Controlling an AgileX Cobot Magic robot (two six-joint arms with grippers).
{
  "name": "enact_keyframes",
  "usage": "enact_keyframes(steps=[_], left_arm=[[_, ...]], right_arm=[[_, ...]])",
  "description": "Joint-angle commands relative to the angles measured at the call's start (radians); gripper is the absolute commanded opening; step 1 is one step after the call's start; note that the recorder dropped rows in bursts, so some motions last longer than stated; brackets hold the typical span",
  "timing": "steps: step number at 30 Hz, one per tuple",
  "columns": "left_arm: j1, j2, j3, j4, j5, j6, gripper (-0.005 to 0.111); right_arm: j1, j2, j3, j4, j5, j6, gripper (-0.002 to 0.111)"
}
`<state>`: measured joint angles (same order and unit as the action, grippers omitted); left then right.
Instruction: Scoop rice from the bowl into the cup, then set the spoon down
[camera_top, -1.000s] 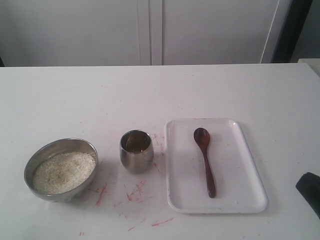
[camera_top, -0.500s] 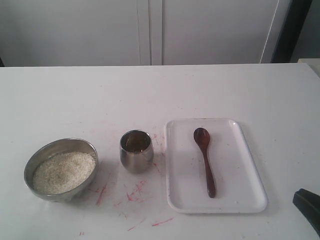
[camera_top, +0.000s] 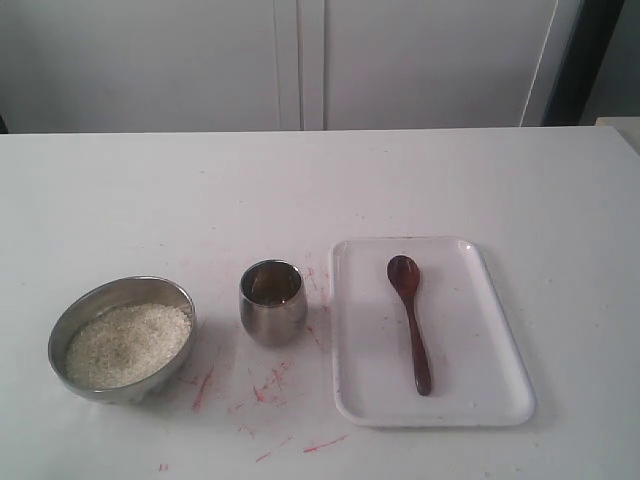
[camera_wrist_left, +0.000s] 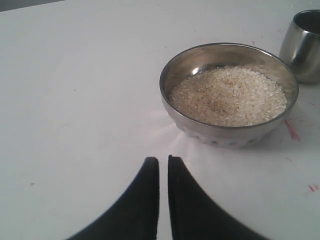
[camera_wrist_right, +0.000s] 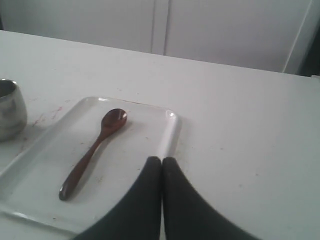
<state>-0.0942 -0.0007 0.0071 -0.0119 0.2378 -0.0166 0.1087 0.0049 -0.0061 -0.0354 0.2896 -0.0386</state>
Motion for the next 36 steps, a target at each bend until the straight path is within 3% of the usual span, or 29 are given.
enact_keyframes(steps=[1, 13, 36], left_arm=[[0.002, 0.001, -0.007, -0.009, -0.001, -0.002, 0.014], [0.002, 0.001, -0.007, -0.009, -0.001, -0.002, 0.014], [0.002, 0.001, -0.007, -0.009, -0.001, -0.002, 0.014]], right_arm=[[-0.066, -0.005, 0.006, 0.001, 0.001, 0.001, 0.0], [-0.181, -0.005, 0.006, 0.001, 0.001, -0.003, 0.0], [-0.181, -0.005, 0.006, 0.001, 0.001, -0.003, 0.0]])
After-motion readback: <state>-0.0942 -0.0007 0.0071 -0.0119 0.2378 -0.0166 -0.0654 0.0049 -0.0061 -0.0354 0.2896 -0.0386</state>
